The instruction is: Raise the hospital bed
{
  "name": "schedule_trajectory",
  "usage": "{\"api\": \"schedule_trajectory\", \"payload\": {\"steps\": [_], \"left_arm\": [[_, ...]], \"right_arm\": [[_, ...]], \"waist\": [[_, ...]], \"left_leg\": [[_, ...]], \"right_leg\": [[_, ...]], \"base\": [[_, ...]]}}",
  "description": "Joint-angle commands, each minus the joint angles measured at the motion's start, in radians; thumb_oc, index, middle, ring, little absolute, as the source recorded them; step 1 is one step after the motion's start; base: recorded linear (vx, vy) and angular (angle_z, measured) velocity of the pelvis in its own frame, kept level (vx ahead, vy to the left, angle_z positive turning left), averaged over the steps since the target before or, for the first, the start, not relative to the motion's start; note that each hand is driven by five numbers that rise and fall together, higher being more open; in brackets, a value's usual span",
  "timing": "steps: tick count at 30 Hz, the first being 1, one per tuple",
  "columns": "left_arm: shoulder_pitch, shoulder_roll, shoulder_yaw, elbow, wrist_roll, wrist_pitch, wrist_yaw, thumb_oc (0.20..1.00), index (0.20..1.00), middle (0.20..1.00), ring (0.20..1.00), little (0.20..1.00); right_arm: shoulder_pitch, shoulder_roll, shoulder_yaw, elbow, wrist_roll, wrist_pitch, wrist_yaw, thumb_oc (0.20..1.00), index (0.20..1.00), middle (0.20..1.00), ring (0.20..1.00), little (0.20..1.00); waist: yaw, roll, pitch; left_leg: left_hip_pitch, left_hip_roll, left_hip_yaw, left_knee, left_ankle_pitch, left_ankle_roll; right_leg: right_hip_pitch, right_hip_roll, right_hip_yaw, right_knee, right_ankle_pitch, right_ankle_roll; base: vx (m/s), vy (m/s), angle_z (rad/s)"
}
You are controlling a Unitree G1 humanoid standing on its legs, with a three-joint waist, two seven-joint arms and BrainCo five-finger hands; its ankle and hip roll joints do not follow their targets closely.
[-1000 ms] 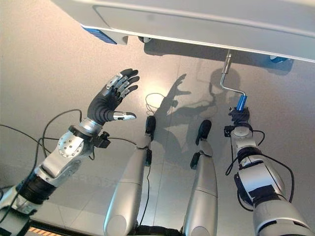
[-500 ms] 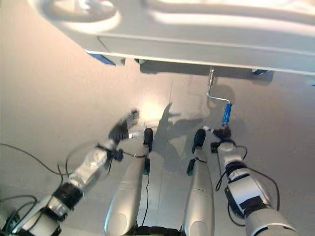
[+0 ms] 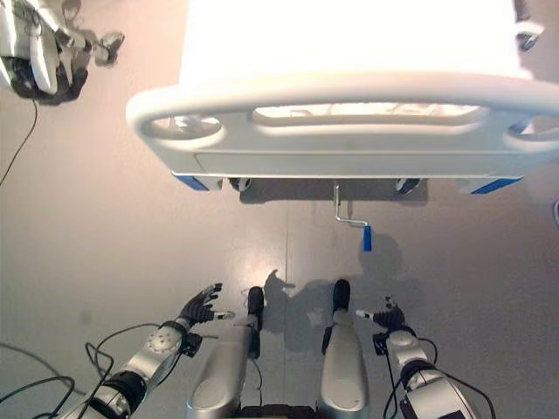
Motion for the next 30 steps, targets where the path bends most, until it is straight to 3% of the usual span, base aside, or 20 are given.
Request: {"api": "schedule_trajectory", "payload": {"steps": [1, 2, 5, 14, 20, 30], "left_arm": [[0.02, -0.011, 0.057, 0.036, 0.057, -0.006, 0.004, 1.0, 1.0, 1.0, 1.0, 1.0], [0.021, -0.011, 0.057, 0.036, 0.057, -0.006, 0.004, 1.0, 1.0, 1.0, 1.0, 1.0], [0.067, -0.024, 0.116, 0.063, 0.066, -0.003, 0.016, 1.0, 1.0, 1.0, 1.0, 1.0], [0.152, -0.06, 0.185, 0.082, 0.088, -0.009, 0.038, 1.0, 1.0, 1.0, 1.0, 1.0], [0.179, -0.102, 0.24, 0.129, 0.064, -0.007, 0.074, 1.0, 1.0, 1.0, 1.0, 1.0], [0.158, -0.137, 0.222, 0.145, 0.071, -0.01, 0.082, 1.0, 1.0, 1.0, 1.0, 1.0]], "right_arm": [[0.02, -0.028, -0.037, -0.001, -0.042, 0.018, 0.022, 1.0, 1.0, 1.0, 1.0, 1.0], [0.021, -0.028, -0.037, -0.001, -0.042, 0.018, 0.022, 1.0, 1.0, 1.0, 1.0, 1.0], [0.085, -0.012, -0.087, 0.017, -0.039, 0.025, 0.023, 1.0, 1.0, 1.0, 1.0, 1.0], [0.207, 0.043, -0.142, -0.019, -0.01, 0.009, 0.018, 1.0, 1.0, 1.0, 1.0, 1.0], [0.247, 0.067, -0.166, -0.103, 0.008, -0.032, -0.028, 1.0, 1.0, 1.0, 1.0, 1.0], [0.268, 0.095, -0.182, -0.067, 0.06, -0.039, -0.029, 1.0, 1.0, 1.0, 1.0, 1.0]], "waist": [[-0.01, 0.009, -0.069], [-0.01, 0.009, -0.069], [-0.017, 0.002, -0.158], [-0.033, -0.006, -0.288], [-0.036, -0.003, -0.325], [-0.02, -0.007, -0.354]], "left_leg": [[-0.002, 0.004, -0.013, -0.019, 0.035, -0.01], [-0.001, 0.004, -0.013, -0.02, 0.035, -0.01], [0.069, 0.016, -0.01, -0.052, 0.027, -0.009], [0.201, 0.032, -0.001, -0.145, 0.022, -0.005], [0.247, 0.031, 0.005, -0.163, 0.016, 0.002], [0.269, 0.026, -0.016, -0.178, 0.011, 0.001]], "right_leg": [[0.04, -0.015, -0.036, 0.061, -0.041, 0.059], [0.04, -0.015, -0.036, 0.06, -0.04, 0.059], [0.103, -0.007, -0.042, 0.037, -0.046, 0.06], [0.199, 0.017, -0.043, 0.011, -0.07, 0.06], [0.231, 0.018, -0.042, 0.009, -0.077, 0.062], [0.285, 0.014, -0.064, -0.026, -0.081, 0.059]], "base": [[0.04, -0.026, -0.04], [0.07, -0.051, -0.08], [0.04, -0.031, -0.1], [0.05, -0.008, -0.02], [0.0, 0.016, -0.02], [0.01, 0.017, 0.06]]}}
